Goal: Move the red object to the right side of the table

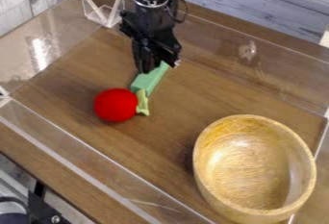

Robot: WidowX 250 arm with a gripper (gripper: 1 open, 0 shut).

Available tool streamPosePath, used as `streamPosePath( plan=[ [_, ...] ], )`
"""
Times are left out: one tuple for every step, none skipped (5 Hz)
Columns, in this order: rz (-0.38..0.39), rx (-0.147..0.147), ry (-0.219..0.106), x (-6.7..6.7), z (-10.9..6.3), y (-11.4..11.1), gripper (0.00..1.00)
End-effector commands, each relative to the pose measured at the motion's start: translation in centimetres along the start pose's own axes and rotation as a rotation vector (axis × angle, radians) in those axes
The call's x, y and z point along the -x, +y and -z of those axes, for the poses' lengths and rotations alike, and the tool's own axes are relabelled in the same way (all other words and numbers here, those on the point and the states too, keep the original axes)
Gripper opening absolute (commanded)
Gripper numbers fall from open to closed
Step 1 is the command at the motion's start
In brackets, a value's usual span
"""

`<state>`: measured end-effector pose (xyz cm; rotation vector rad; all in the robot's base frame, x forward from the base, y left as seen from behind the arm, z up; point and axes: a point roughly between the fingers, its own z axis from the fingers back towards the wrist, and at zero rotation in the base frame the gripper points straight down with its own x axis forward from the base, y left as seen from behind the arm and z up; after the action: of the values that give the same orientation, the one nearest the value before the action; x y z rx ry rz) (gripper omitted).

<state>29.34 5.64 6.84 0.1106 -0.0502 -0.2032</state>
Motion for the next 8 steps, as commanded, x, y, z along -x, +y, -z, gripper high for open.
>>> streamPosePath(
  plan=[
    [0.010,-0.028,-0.064,-0.7,-1.9,-0.3,1.00],
    [0.029,-0.013,-0.051,0.5,-0.3,-0.2,1.00],
    [0.008,-0.002,-0.044,0.9,0.9,-0.6,1.00],
    [-0.011,0.008,-0.035,1.1,1.8,-1.1,1.00],
    [-0.029,0.014,-0.028,1.1,2.2,-1.6,0.00],
    [-0.072,0.010,-0.019,0.4,2.5,-2.2,0.00],
    [-0.103,-0.032,-0.016,-1.7,0.3,-3.9,0.00],
    [0.037,-0.033,-0.063,-5.0,-1.7,-6.9,0.00]
  ],
)
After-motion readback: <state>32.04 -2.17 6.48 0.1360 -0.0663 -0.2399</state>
